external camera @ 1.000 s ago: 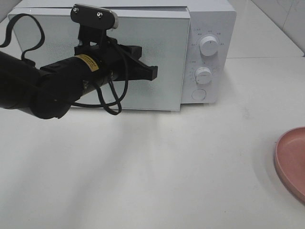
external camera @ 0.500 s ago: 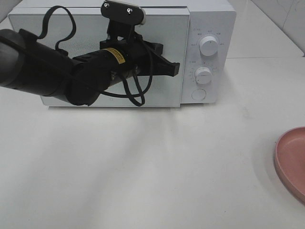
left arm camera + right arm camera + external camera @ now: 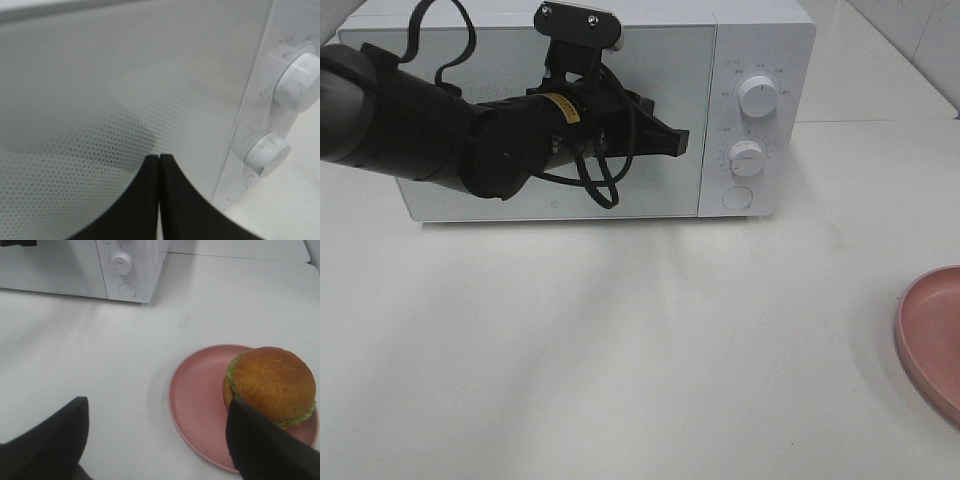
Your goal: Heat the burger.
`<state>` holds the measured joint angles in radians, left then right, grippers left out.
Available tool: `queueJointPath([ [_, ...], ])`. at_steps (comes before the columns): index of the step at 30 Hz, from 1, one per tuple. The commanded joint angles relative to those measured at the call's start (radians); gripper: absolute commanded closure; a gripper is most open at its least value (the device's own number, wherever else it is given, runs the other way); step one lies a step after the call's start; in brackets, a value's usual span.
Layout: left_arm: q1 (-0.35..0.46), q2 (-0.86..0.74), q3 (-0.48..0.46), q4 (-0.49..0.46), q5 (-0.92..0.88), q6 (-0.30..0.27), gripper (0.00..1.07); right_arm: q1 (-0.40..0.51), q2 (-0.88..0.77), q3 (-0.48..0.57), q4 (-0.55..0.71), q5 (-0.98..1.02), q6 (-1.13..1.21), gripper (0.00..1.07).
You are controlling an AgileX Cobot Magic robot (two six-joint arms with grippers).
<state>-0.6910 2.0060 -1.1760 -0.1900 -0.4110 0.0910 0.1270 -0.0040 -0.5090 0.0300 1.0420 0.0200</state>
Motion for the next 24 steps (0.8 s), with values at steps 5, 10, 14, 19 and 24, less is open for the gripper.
queueJointPath([
  [5,-0.031,-0.092,-0.016,0.039,0.298,-0.005,0.72,-0.005,-0.026,0.0,0.001,-0.006,-0.001,0.33],
  [10,-0.065,-0.146,-0.016,0.039,0.565,-0.006,0.04,-0.005,-0.026,0.0,0.001,-0.006,-0.001,0.33],
  [14,-0.067,-0.187,-0.016,0.016,0.78,-0.009,0.08,-0.005,-0.026,0.0,0.001,-0.006,-0.001,0.33],
  [19,-0.067,-0.244,-0.016,0.02,1.054,-0.008,0.08,-0.005,-0.026,0.0,0.001,-0.006,-0.001,0.33],
  [24,-0.054,-0.288,-0.016,0.031,1.246,-0.008,0.08,-0.005,-0.026,0.0,0.001,-0.006,-0.001,0.33],
])
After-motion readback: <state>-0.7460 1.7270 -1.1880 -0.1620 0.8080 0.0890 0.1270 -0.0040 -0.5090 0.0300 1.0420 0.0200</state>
